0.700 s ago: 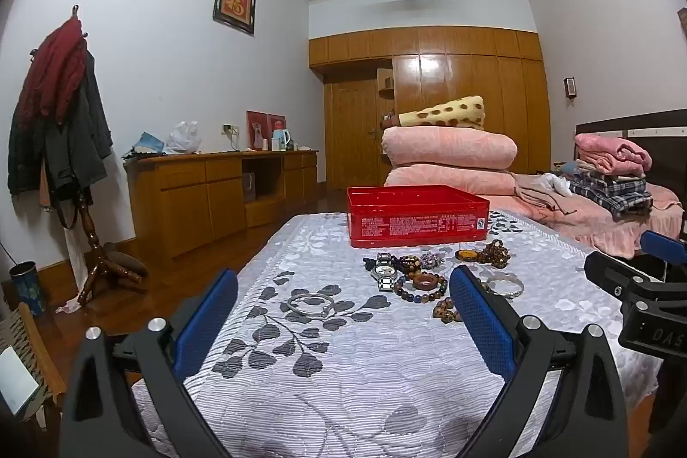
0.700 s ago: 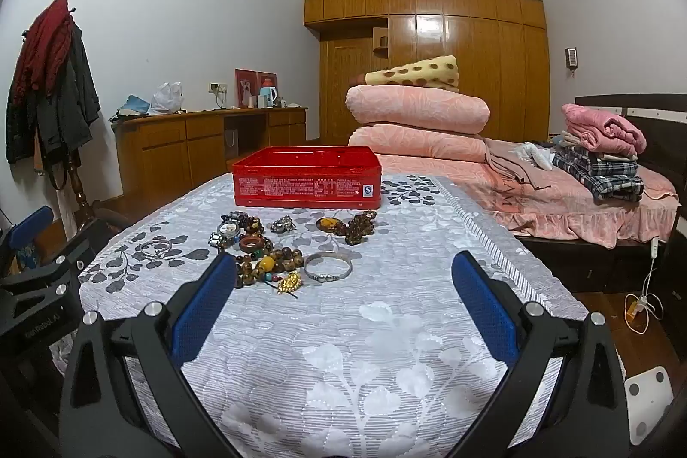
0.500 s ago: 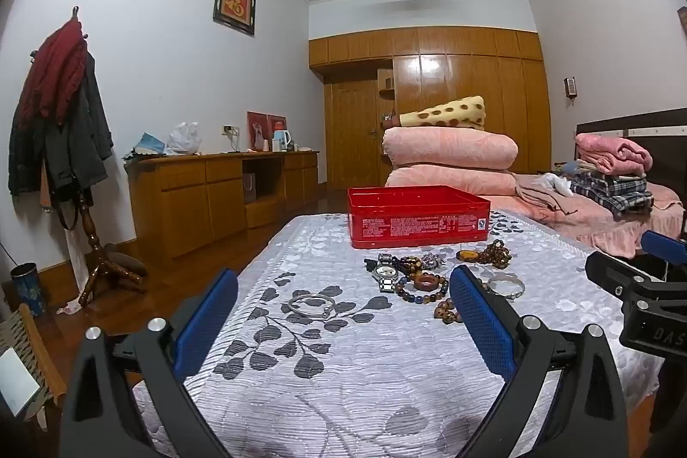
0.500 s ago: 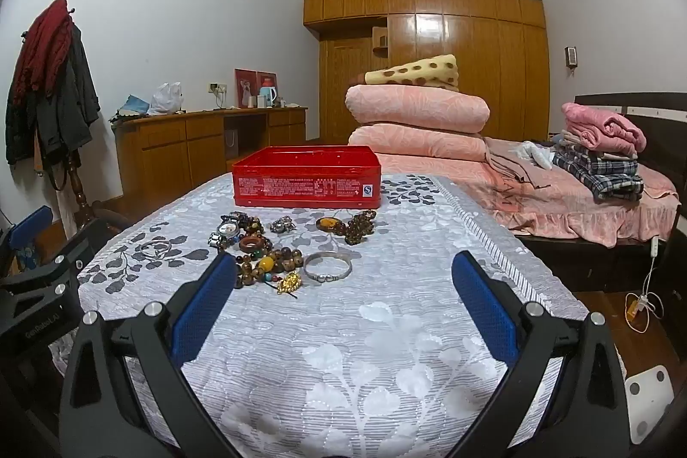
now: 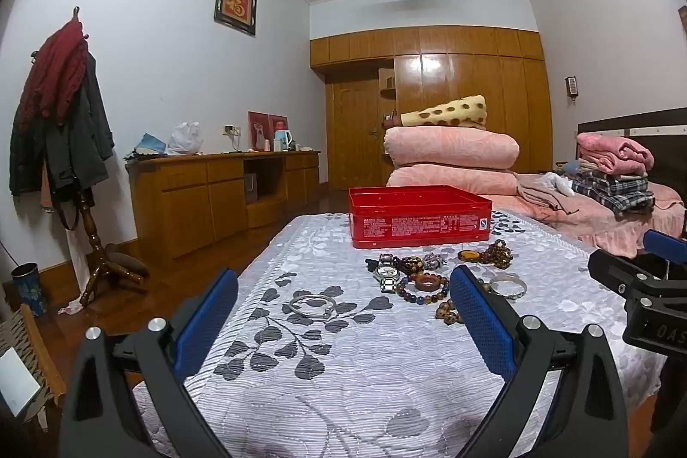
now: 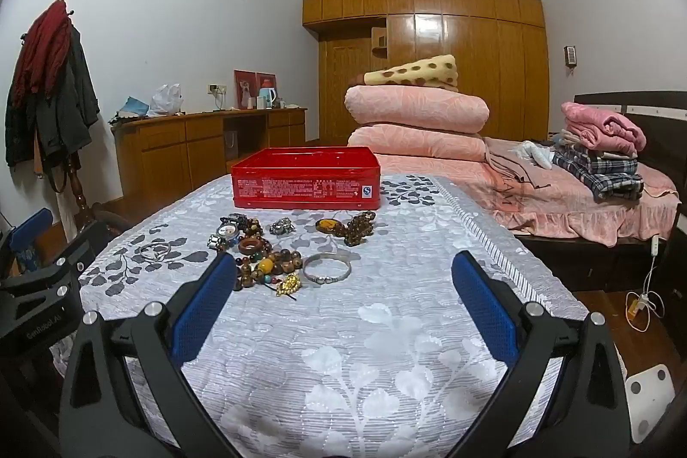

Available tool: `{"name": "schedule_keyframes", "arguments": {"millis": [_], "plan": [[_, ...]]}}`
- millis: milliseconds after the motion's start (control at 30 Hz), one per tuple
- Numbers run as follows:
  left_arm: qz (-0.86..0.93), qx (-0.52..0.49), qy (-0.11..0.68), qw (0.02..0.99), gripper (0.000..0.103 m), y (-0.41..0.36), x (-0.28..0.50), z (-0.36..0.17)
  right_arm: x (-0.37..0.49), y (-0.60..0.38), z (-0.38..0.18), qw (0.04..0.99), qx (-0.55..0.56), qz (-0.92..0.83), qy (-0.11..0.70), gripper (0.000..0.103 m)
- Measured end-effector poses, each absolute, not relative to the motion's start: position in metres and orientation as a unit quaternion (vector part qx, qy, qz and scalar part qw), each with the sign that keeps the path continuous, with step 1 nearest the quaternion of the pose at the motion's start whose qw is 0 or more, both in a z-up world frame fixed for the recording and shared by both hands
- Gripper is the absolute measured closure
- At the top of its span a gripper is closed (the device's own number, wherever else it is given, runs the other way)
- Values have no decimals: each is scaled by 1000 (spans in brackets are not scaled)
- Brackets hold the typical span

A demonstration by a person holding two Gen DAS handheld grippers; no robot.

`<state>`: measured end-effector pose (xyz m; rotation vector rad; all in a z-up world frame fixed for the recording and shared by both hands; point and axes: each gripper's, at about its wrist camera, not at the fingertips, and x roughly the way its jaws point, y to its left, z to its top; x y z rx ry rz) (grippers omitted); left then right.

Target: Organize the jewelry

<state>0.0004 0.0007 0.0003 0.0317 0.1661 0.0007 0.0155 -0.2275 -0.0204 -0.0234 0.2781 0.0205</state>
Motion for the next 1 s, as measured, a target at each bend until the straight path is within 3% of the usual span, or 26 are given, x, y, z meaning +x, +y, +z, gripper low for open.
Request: {"name": "schedule_keyframes", "arguments": {"millis": [1000], "plan": [[1, 16, 82, 997, 6, 4, 7, -2, 16, -228, -21, 990, -10, 11, 139, 6]]}}
